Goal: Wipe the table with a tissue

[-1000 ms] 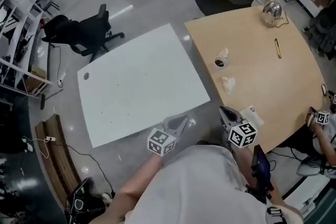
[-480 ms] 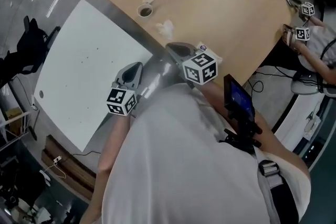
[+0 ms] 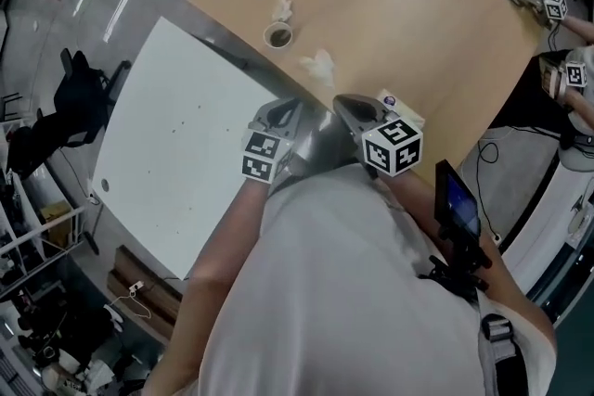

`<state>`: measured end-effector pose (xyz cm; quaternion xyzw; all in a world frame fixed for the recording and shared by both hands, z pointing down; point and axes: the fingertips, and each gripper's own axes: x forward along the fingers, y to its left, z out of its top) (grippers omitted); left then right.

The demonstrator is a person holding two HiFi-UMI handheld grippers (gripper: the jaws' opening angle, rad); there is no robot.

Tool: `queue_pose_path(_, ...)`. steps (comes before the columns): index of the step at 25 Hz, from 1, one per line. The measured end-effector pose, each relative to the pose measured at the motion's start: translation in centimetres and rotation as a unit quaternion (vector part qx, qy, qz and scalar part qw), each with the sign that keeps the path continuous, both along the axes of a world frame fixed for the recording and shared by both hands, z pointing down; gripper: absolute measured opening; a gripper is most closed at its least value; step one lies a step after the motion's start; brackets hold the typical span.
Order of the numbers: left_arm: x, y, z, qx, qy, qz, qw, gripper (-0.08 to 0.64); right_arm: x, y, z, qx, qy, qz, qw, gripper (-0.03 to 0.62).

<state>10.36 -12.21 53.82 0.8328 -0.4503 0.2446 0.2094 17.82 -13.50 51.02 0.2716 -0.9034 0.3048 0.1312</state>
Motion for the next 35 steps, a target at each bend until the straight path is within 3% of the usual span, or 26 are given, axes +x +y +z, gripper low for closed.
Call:
queue_pose_path(4, 1.3, -3.4, 2.5, -0.042, -0.024, 0.040, 0.9980, 0.016, 1.0, -0.1, 0.8, -0.010, 0.006, 0.026, 1.000, 0.020)
queue_pose_path(6, 2.0, -4.7, 4.1, -0.087, -0.007, 0.032, 0.9957, 0.122, 1.4, 0.3, 1.0, -0.015, 0.004, 0.041, 0.999, 0.020)
queue_pose_path(10, 2.7, -7.0, 6.6, -0.163, 0.014, -0.022, 0.9862, 0.183, 2.4, 1.0, 1.4, -0.026, -0.004, 0.067, 0.997, 0.020)
queue_pose_path(15, 2.7, -8.9, 8.8, -0.216, 0.031, -0.119, 0.9687, 0.273, 3.7, 1.7, 2.0, -0.034, -0.005, 0.088, 0.996, 0.020)
queue_pose_path(19, 2.4, -9.7, 9.8, -0.223, 0.013, -0.157, 0.9620, 0.290, 4.0, 2.0, 2.0, -0.041, -0.006, 0.091, 0.995, 0.020)
queue_pose_path(25, 0.9, -10.6, 10.3, -0.188, -0.054, -0.184, 0.9632, 0.283, 3.8, 2.2, 2.1, -0.050, -0.012, 0.086, 0.995, 0.020)
queue_pose_path(28, 0.9, -10.9, 10.6, -0.171, -0.079, -0.197, 0.9622, 0.156, 5.4, 1.8, 2.6, -0.051, -0.015, 0.080, 0.995, 0.020)
queue_pose_path(31, 1.1, -10.6, 11.0, -0.174, -0.065, -0.195, 0.9630, 0.116, 6.4, 1.5, 2.8, -0.053, -0.015, 0.073, 0.996, 0.020)
queue_pose_path(35, 0.8, -10.0, 10.8, -0.178, -0.013, -0.204, 0.9626, 0.063, 6.2, 1.3, 2.7, -0.050, -0.016, 0.058, 0.997, 0.020)
